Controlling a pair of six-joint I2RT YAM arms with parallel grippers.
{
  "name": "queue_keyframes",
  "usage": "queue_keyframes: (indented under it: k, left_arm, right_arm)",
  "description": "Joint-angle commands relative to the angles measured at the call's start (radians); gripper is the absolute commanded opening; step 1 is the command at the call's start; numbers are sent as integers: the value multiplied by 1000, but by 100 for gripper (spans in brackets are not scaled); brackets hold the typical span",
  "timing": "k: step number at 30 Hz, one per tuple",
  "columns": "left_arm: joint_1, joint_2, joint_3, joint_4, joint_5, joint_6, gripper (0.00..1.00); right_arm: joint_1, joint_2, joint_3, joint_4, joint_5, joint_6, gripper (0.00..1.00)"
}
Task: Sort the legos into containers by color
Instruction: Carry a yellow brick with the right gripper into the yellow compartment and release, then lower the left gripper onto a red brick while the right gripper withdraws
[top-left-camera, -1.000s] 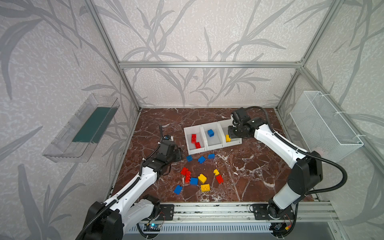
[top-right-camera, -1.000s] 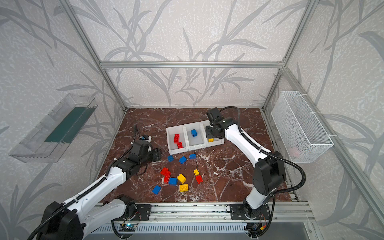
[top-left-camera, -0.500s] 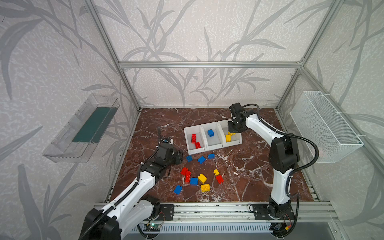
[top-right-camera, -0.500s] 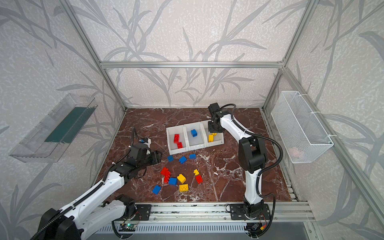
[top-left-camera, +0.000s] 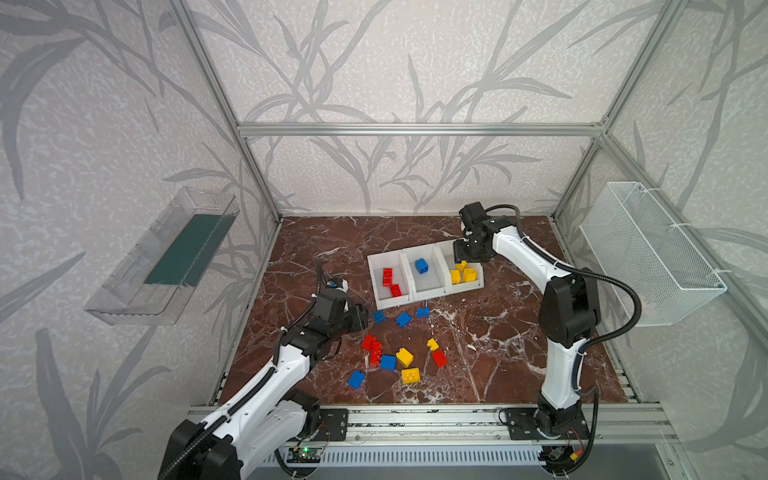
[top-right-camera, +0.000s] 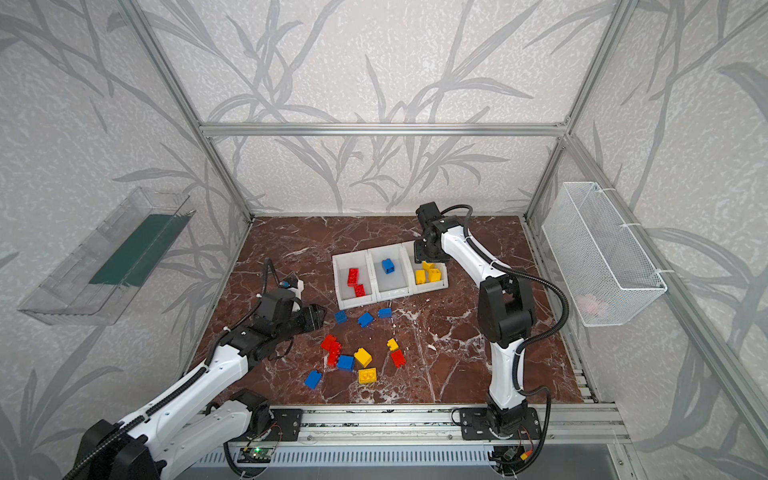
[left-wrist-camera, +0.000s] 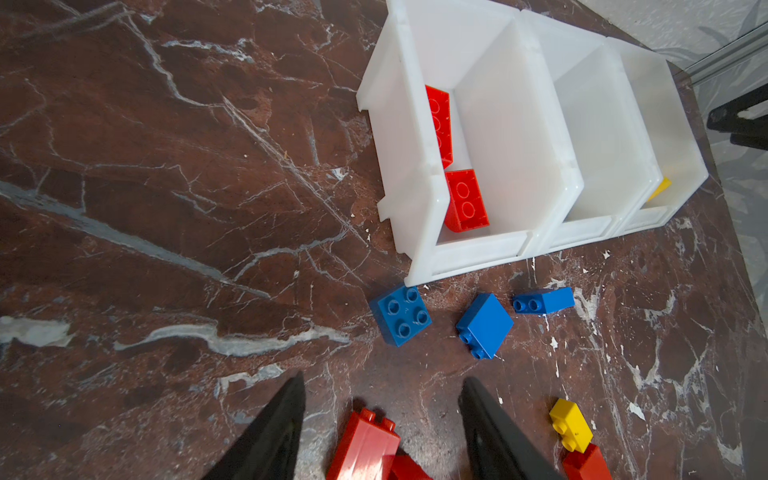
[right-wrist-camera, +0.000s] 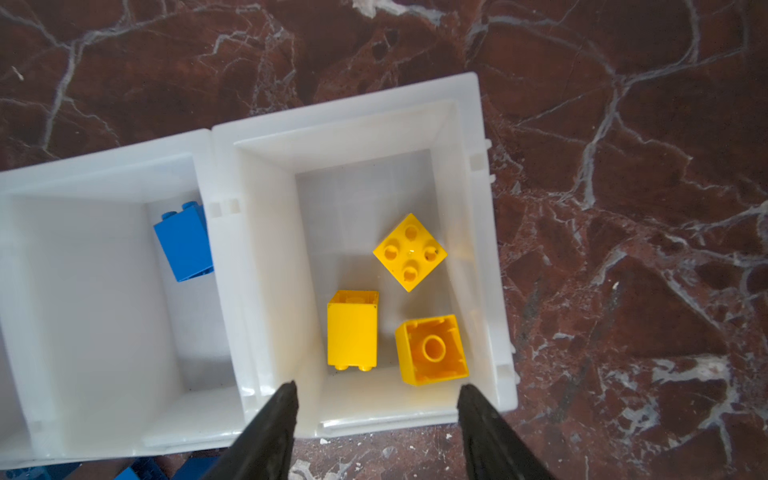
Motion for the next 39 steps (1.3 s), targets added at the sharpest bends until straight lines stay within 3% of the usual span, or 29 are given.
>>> queue_keyframes:
  k: [1,13,19,26,32,39]
  left_arm:
    - [-1,-4,-14,15,24,-3,62]
    - [-32,103,-7,74,107,-26,62]
    - [-112,121,17,3,49,-4,62]
    - [-220,146,42,-79,6,-2,62]
    - [-235,153,44,-129,10,-10,54]
    - [-255,172,44,-134,31,-16,46]
  right_arm:
    - [0,-102,-36,-5,-30,13,63]
    - [40,-384,-362,74,-96,74,64]
    - [61,-531,-559,71,-76,118,63]
    - [61,-771,-817,134,-67,260,63]
    - [61,-862,-906,122,-57,305,63]
    - [62,-852,-912,131,-59,305,63]
